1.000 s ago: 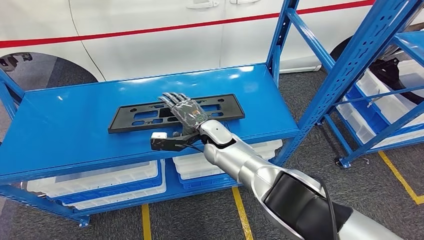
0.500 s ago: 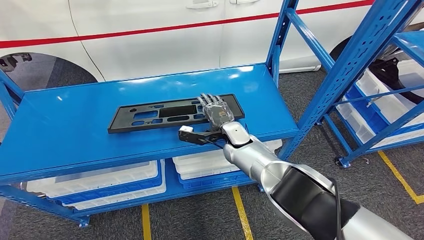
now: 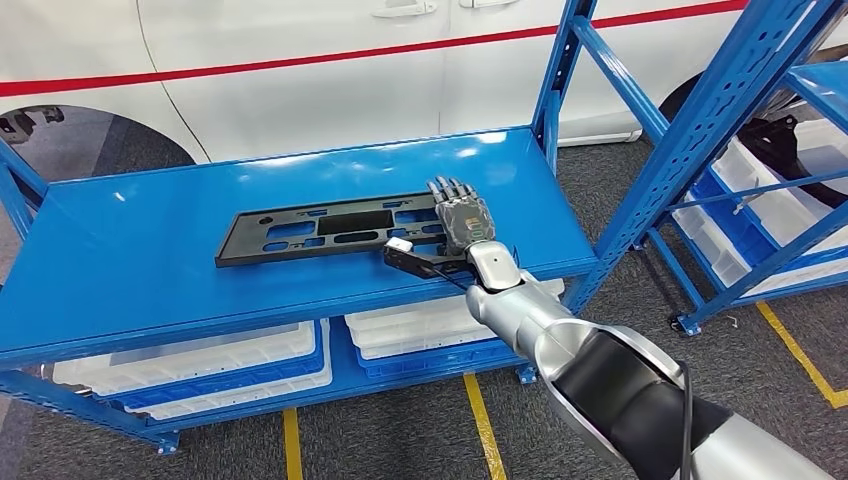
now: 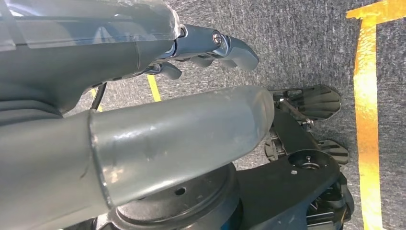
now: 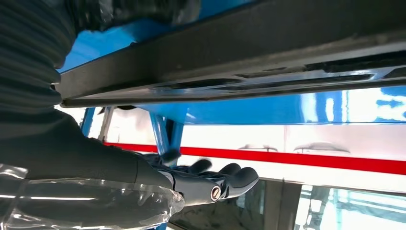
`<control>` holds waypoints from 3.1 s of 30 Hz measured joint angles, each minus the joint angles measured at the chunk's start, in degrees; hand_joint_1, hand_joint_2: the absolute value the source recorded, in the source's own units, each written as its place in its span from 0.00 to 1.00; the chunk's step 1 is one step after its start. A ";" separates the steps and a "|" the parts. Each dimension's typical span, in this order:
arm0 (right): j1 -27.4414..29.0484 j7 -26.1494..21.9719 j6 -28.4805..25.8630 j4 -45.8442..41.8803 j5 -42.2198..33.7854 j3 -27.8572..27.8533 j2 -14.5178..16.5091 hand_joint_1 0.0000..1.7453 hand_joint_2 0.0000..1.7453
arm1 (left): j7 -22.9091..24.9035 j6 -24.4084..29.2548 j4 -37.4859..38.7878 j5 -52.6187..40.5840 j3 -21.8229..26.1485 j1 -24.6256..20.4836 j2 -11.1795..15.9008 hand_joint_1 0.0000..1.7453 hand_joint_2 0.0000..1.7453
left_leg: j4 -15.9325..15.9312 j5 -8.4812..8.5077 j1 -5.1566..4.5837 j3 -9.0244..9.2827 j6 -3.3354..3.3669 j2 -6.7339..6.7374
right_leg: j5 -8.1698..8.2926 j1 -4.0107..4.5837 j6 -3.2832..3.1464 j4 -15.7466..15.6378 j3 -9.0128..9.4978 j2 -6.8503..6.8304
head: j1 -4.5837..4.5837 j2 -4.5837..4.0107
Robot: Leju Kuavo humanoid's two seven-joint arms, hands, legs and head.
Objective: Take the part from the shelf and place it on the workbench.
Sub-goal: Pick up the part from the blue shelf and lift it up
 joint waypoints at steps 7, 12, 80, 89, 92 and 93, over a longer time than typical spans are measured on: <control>0.89 -2.80 -0.71 -0.03 0.44 -0.74 -0.02 1.00 1.00 | -0.21 -0.16 0.00 -0.08 0.00 -0.05 -0.02 0.00 0.00 | 0.00 0.00 0.00 -0.01 0.00 0.00 | 0.00 0.01 0.00 0.00 0.00 0.00 | 0.00 0.00; 1.21 -4.38 -1.14 -0.44 1.45 -0.75 0.10 1.00 1.00 | -0.19 -0.16 0.00 -0.22 0.00 -0.06 -0.02 0.00 0.00 | 0.00 0.00 0.00 0.00 0.00 0.00 | 0.00 0.01 0.00 0.00 0.01 0.00 | 0.00 0.00; 6.52 -16.09 2.33 -40.64 0.79 -10.45 -13.47 1.00 1.00 | 0.81 1.70 0.00 2.46 4.40 1.89 -0.73 0.00 1.00 | 1.79 -5.15 0.38 3.55 0.01 0.38 | 4.13 -0.40 -0.47 1.67 -5.52 0.08 | -0.01 0.00; 7.35 -16.72 3.74 -44.30 -0.43 -11.63 -15.99 1.00 1.00 | 1.19 2.11 0.00 2.38 4.42 2.19 -1.01 0.00 1.00 | -0.84 1.05 0.30 -0.14 1.72 0.99 | -5.85 -0.68 1.83 13.07 -8.47 -0.12 | -0.03 0.00; 7.80 -16.77 4.18 -44.68 -0.86 -11.77 -16.23 1.00 1.00 | 1.19 2.12 0.00 2.38 4.42 2.24 -1.07 0.00 1.00 | 0.12 2.55 0.26 -3.11 1.52 0.99 | -4.01 -0.67 1.95 14.53 -5.50 -0.13 | -0.03 0.00; 7.87 -16.85 4.60 -45.06 -1.21 -11.80 -16.36 1.00 1.00 | 1.19 2.14 0.00 2.38 4.42 2.24 -1.11 0.00 1.00 | 0.55 2.95 0.27 -3.99 1.36 0.99 | -3.05 -0.64 1.79 11.44 -2.80 -0.14 | -0.04 0.00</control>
